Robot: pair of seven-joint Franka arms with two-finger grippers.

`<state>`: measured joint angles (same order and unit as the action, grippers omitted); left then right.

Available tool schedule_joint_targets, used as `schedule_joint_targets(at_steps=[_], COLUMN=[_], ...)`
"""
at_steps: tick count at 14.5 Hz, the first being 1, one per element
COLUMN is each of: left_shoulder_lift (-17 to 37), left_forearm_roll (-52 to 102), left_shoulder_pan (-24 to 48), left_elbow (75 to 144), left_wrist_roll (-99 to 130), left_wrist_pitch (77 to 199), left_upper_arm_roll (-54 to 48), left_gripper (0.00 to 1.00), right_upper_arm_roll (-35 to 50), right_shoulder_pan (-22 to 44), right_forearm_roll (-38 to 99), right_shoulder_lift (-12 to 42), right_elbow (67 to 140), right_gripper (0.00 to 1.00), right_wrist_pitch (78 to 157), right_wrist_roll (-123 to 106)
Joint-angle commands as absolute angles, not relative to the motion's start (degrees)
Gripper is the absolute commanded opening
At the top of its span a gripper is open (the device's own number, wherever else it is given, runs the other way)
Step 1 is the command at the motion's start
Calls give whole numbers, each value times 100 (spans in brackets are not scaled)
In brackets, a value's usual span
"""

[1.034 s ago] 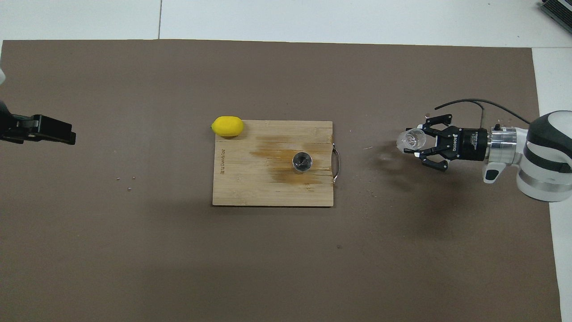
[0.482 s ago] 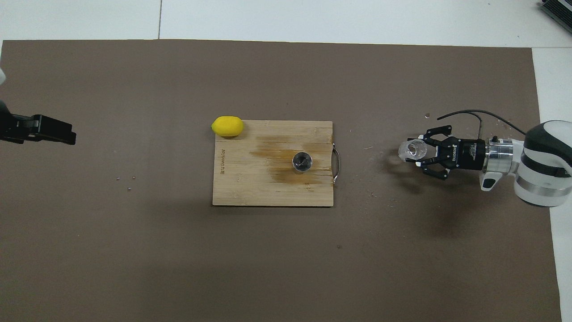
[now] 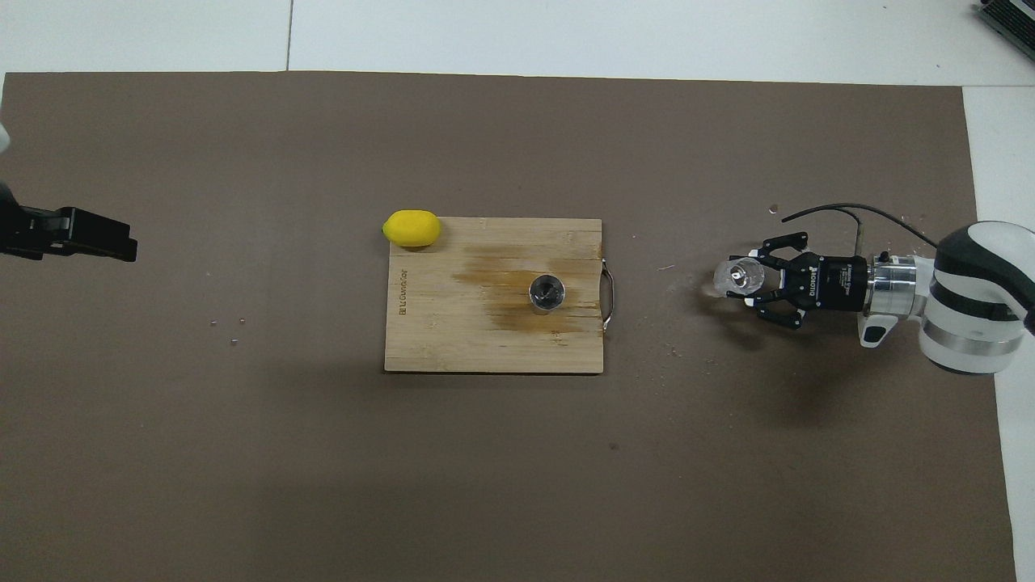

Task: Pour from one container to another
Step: 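Lower the glass cup onto the mat with the right gripper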

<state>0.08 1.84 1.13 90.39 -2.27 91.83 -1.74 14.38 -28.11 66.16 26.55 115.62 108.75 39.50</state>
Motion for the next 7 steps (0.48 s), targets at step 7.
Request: schedule_joint_targets(at_steps=[7], left_shoulder_lift=[-123], left_forearm_roll=[-70], left_shoulder_pan=[44], left_elbow=[9123], left_wrist_roll=[-167], left_wrist_pitch=[9237], left_upper_arm_roll=[-149], left_gripper=[100], right_upper_arm_roll=[1503], right_shoulder_pan=[-2900], right_forearm_roll=[6864], right_shoulder_lift=[2839], right_elbow=[11654], right_gripper=[0], right_wrist_pitch=[10907], right_wrist_roll=[3393])
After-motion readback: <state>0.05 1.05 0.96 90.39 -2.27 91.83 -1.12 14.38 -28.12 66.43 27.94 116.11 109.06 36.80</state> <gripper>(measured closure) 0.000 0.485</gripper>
